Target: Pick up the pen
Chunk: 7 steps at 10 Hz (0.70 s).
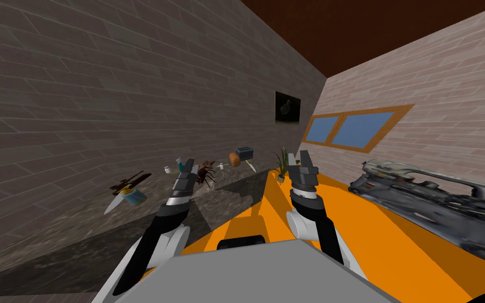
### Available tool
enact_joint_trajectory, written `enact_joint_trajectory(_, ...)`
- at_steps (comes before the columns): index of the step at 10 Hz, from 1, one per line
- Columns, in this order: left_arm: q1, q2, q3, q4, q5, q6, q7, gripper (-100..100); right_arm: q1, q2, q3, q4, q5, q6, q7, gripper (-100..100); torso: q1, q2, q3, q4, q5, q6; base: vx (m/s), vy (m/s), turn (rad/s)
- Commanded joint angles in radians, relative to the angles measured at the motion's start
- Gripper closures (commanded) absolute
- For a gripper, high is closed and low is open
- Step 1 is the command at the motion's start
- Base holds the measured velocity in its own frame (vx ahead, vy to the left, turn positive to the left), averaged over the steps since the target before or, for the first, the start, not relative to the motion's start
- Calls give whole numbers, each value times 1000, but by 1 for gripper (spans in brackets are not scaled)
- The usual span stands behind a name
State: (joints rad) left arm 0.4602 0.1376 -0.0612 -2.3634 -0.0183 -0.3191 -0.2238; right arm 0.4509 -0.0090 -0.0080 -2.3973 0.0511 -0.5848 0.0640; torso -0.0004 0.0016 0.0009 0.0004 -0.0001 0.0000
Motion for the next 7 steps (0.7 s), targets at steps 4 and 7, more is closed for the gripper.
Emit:
enact_joint_trajectory(4, -48, 36, -1, 21, 20, 125, -37, -100, 0, 0, 0, 0, 0, 0, 0, 0, 0, -1, 0, 0, 0, 0, -18, -7, 4)
enact_joint_trajectory(7, -91, 63, -5, 41, 40, 220, -78, -100, 0, 0, 0, 0, 0, 0, 0, 0, 0, -1, 0, 0, 0, 0, -22, -7, 6)
